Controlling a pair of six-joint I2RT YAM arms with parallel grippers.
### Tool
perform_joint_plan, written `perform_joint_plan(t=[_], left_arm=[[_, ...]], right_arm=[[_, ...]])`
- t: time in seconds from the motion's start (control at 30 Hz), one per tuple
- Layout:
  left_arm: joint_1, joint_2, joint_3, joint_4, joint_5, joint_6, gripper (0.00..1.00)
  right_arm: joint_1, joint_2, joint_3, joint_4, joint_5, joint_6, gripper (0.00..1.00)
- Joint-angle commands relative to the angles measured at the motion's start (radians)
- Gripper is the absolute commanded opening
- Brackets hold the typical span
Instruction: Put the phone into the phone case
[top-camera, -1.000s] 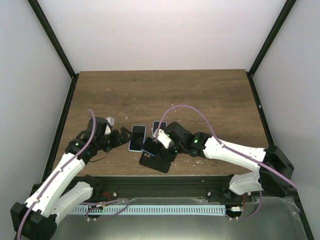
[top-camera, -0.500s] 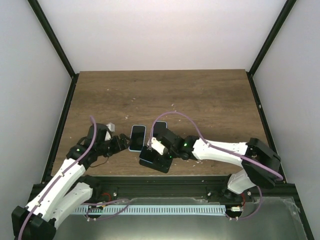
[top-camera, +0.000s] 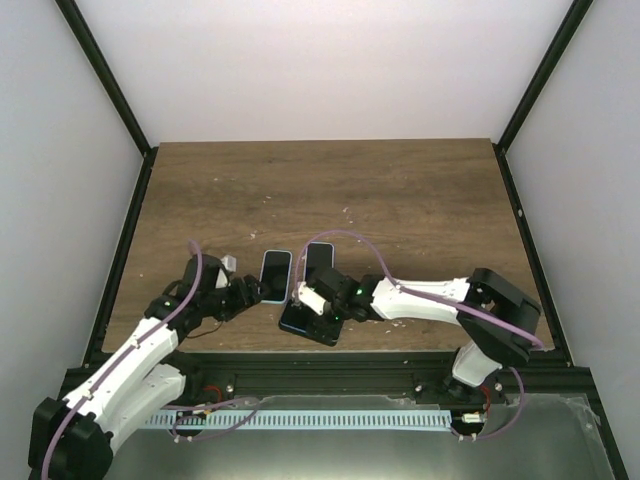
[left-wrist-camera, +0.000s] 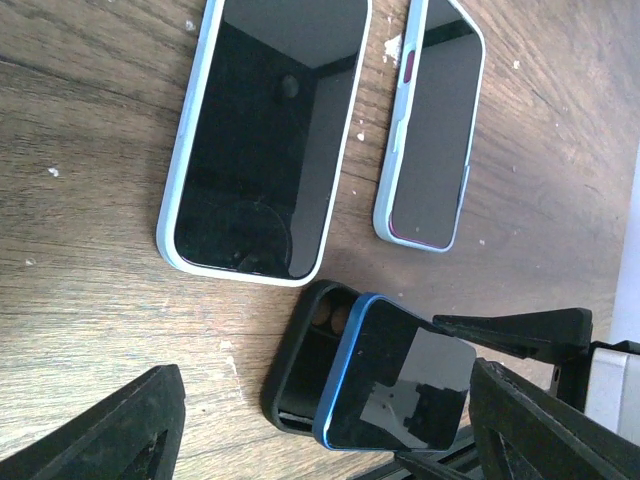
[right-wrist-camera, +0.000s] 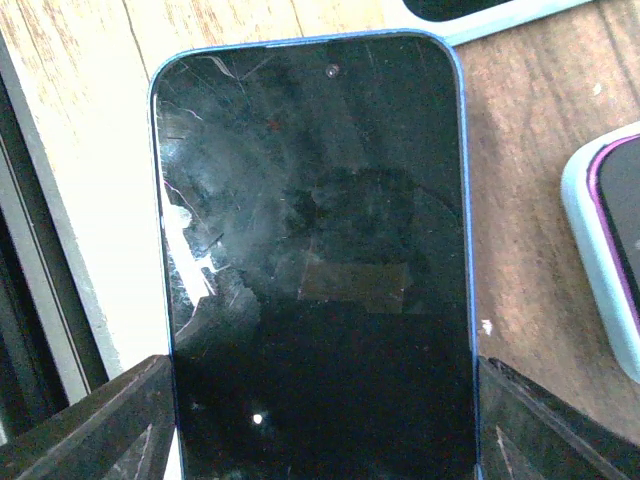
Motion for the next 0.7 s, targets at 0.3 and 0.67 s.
perform_joint_plan(t=[0.3, 0.67], left_arm=[[0.005, 0.068, -0.061, 0.142, 0.083, -0.031, 0.76], [0.005, 0.14, -0.084, 0.187, 0.129, -0.023, 0.71]], right_arm=[[0.026, 0.04, 0.033, 0.013, 0.043, -0.038, 0.55], [0.028, 0.082, 0.057, 0.0, 0.049, -0.022, 0.57]])
